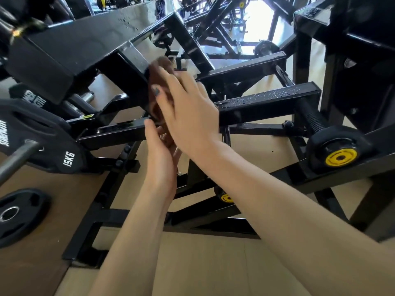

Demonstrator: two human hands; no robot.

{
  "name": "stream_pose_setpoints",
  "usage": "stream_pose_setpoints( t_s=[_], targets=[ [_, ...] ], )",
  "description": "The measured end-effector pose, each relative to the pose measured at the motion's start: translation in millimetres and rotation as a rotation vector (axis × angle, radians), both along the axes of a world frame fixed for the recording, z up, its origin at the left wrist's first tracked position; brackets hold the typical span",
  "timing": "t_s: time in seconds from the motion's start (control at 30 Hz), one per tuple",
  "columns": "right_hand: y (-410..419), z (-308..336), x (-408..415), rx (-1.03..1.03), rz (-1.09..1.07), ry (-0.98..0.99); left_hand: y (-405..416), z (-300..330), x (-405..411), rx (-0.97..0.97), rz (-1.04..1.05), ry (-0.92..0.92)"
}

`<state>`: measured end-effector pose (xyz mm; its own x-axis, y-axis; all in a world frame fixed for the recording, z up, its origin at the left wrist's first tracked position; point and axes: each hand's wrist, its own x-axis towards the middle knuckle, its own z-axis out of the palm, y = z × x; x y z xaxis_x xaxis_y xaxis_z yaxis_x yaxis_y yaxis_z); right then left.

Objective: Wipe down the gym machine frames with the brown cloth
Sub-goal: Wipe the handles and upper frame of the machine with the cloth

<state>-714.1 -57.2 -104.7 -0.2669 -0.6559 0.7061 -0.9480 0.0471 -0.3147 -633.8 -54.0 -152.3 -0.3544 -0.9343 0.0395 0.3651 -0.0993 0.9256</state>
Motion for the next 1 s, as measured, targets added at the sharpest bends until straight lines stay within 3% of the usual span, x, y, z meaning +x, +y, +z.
stream_pose_setpoints(
  t_s=[0.1,0.23,0.33,0.5,0.6,0.67,0.77,0.9,1.0],
  targets=[
    [41,-63,-41,0.125,-0.005,-0.213,0,0,-3,0.061,0.042,-0.013],
    [73,-107,-89,0.531,-0.180,-0.453,-1,1,-8,0.113,0.079,-0.031],
    [57,-87,-69,0.395,-0.156,-0.458,1,2,-7,0.112,0.078,-0.041],
    [-3,3,-3,-0.005,0.126,-0.154,7,5,-4,0.048,0.080,-0.056],
    [-31,45,11,-0.017,0.151,0.007,7,6,-2,0.079,0.110,-0.014],
    [-32,41,6,-0.018,0.127,0.053,6,5,-3,0.076,0.103,-0.016],
    [-12,7,-12,-0.008,0.121,-0.027,6,4,-3,0.063,0.081,-0.031],
    [33,-63,-62,0.295,-0.018,-0.349,6,5,-5,0.074,0.074,-0.029],
    [61,-93,-89,0.564,-0.136,-0.391,8,7,-7,0.077,0.087,-0.021]
  ],
)
